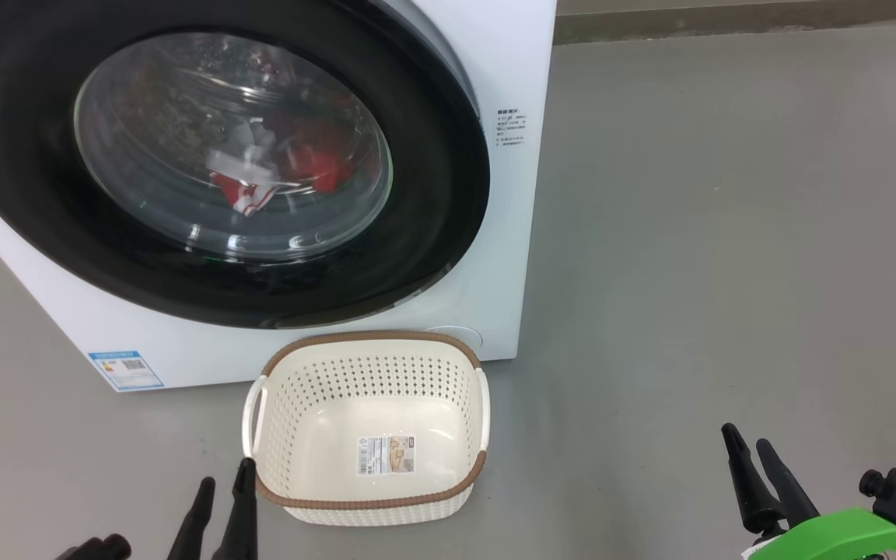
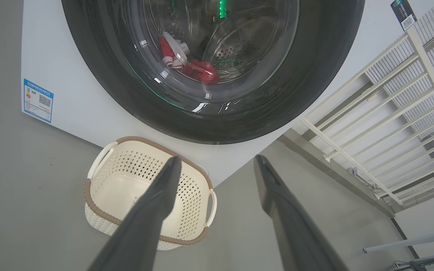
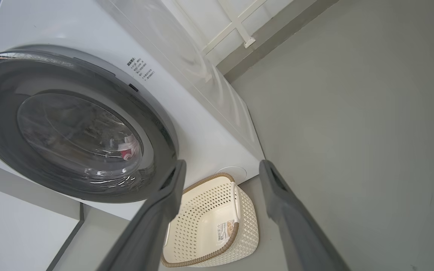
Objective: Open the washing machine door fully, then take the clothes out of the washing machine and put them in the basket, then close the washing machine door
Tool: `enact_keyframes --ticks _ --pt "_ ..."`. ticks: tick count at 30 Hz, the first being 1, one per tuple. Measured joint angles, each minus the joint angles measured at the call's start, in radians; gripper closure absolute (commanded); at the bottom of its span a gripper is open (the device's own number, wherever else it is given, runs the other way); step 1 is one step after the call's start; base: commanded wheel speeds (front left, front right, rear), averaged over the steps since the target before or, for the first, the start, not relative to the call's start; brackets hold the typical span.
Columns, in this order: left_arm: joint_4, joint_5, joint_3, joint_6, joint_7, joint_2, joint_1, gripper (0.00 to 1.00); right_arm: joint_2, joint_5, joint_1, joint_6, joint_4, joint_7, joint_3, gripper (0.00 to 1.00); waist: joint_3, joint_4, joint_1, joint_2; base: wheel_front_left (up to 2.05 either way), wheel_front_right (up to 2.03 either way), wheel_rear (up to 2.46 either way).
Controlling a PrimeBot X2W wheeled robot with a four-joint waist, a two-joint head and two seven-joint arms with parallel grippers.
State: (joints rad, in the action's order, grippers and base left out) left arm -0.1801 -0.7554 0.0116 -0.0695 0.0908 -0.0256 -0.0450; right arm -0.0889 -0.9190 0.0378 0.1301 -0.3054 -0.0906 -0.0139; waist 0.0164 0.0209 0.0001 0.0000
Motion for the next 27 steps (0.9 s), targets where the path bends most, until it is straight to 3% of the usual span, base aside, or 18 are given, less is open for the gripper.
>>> enact_keyframes --ticks 27 --pt "0.037 0.300 0.022 0.013 0.079 -0.008 -0.027 0.00 -0.033 0.256 0.005 0.000 0.012 -0.077 -0.036 0.00 0.009 0.005 0.0000 0.0000 0.00 0.00 0.00"
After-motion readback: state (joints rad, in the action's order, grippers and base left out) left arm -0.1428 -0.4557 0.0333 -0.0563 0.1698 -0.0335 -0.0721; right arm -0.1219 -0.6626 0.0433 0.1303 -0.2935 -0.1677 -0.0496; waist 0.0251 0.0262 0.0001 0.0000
